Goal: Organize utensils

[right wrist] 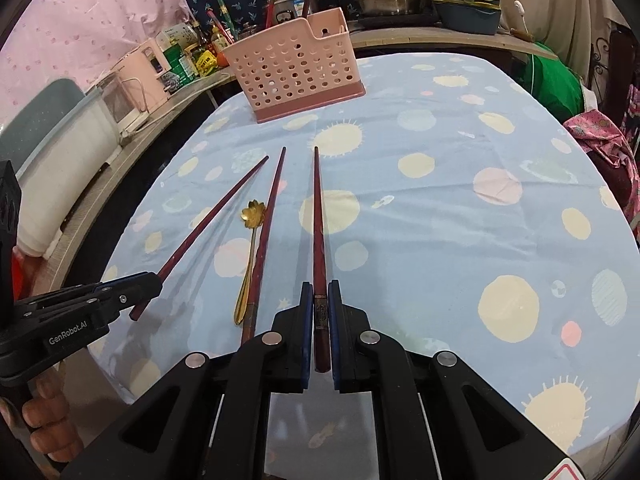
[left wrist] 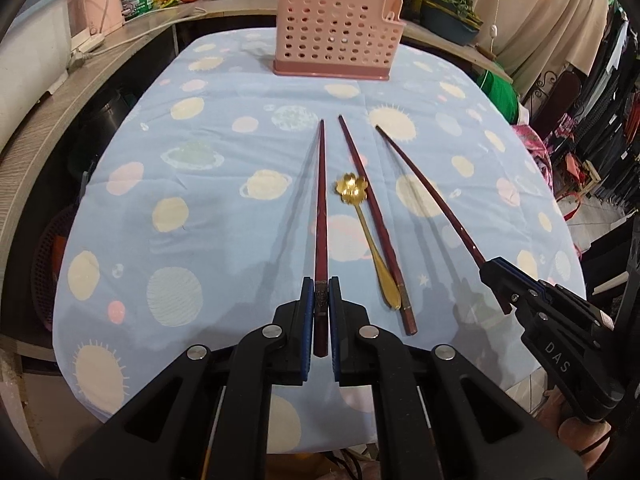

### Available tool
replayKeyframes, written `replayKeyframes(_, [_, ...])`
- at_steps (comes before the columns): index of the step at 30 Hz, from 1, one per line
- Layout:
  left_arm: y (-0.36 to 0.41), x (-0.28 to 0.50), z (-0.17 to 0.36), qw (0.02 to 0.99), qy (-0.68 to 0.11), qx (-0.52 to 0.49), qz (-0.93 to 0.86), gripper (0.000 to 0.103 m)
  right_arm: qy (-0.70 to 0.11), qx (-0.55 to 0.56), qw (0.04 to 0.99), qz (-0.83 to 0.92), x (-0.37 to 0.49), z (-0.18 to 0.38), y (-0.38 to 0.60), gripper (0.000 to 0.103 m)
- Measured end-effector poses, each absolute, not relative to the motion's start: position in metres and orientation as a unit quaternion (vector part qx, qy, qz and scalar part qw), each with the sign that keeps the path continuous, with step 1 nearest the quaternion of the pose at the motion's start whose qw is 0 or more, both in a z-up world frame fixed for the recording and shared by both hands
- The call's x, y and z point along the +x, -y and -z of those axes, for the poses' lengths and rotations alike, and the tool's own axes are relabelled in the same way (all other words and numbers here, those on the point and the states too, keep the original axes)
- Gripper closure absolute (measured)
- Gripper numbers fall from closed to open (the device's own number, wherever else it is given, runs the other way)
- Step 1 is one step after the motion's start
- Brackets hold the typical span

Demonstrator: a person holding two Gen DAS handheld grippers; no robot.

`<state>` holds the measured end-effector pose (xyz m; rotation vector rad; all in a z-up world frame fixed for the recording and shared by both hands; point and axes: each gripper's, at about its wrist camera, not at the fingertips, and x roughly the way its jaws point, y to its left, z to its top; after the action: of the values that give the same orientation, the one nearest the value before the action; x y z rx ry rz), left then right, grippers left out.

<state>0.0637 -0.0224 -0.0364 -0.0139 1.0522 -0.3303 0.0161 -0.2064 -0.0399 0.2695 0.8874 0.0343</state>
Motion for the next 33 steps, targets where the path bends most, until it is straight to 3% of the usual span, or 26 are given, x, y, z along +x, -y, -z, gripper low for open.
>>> replayKeyframes(19, [0.002,0.089,-0.048,0.894,-0.419,-0.047,0.152,0.096,-0.336,0.153,0.929,-0.002,0.038,-0.046,0.248,0.100])
replayKeyframes(21, [0.001,0.092,-0.052,0.897,-0.414,-0.048,0.149,0.096,-0.342,0.158,0.926,0.000,0.040,-0.041,0.250,0.099])
replayKeyframes(26, [-0.003,0.093,-0.051,0.897,-0.415,-0.052,0.145,0.096,-0.385,0.148,0.911,0.000,0.039,-0.006,0.246,0.081])
replayKeyframes(33, [-0.002,0.087,-0.046,0.893,-0.422,-0.054,0.148,0.096,-0.449,0.127,0.884,0.006,0.030,0.049,0.240,0.081])
